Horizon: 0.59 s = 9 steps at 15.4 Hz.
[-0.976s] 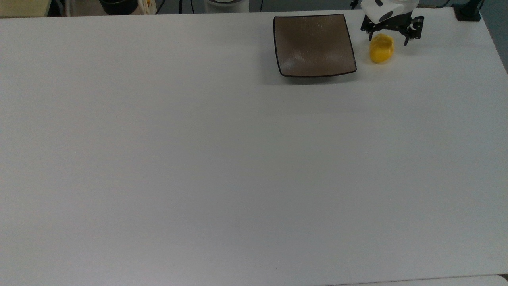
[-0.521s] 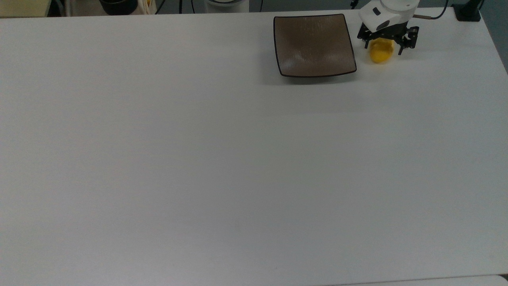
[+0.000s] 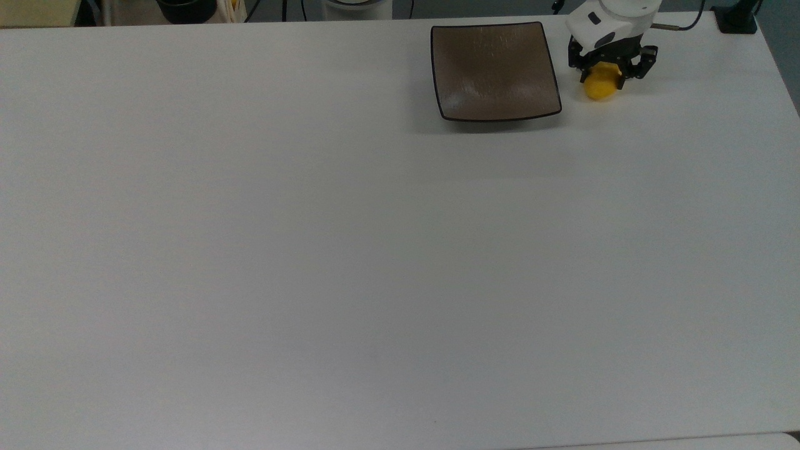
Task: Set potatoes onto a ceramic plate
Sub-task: 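Lift the potato and carry it onto the brown plate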
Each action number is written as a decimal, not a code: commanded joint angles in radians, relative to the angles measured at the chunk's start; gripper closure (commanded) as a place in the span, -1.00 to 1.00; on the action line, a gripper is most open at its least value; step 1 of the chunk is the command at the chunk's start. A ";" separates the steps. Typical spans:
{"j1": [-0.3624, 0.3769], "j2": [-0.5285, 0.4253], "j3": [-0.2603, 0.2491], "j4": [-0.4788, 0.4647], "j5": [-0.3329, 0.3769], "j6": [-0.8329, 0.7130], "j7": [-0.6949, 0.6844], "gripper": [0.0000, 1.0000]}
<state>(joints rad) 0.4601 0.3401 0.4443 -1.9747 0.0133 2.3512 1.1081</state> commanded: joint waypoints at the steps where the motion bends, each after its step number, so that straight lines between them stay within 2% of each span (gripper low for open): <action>1: 0.005 -0.015 -0.004 -0.001 -0.019 0.017 0.018 0.19; 4: -0.005 -0.053 -0.004 0.002 -0.024 -0.021 -0.040 0.19; 9: -0.075 -0.168 -0.006 0.004 -0.007 -0.160 -0.204 0.19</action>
<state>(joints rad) 0.4264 0.2645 0.4427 -1.9606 -0.0042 2.2814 1.0135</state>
